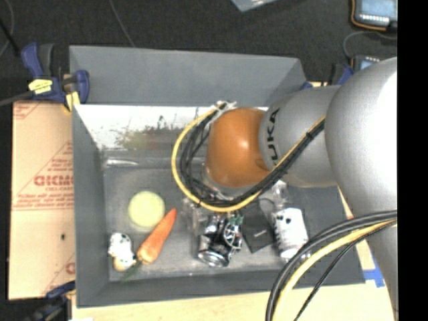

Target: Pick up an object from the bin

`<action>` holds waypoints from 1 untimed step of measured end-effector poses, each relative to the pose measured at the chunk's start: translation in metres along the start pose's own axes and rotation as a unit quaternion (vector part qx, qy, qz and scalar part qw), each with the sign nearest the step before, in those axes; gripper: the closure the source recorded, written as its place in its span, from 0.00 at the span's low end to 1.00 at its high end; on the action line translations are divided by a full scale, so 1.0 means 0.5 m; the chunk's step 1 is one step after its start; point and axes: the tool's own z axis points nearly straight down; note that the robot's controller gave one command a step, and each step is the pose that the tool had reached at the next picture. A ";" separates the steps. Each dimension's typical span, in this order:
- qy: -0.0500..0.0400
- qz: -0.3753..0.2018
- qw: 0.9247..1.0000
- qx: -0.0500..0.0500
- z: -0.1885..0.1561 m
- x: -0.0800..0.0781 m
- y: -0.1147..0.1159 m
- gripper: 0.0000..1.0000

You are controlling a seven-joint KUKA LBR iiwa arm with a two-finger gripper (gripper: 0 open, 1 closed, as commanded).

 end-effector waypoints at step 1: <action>0.000 0.000 1.000 0.000 0.000 0.000 0.000 1.00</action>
Offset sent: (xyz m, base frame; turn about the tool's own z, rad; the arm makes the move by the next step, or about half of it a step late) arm -0.0646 -0.0191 0.0145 0.0885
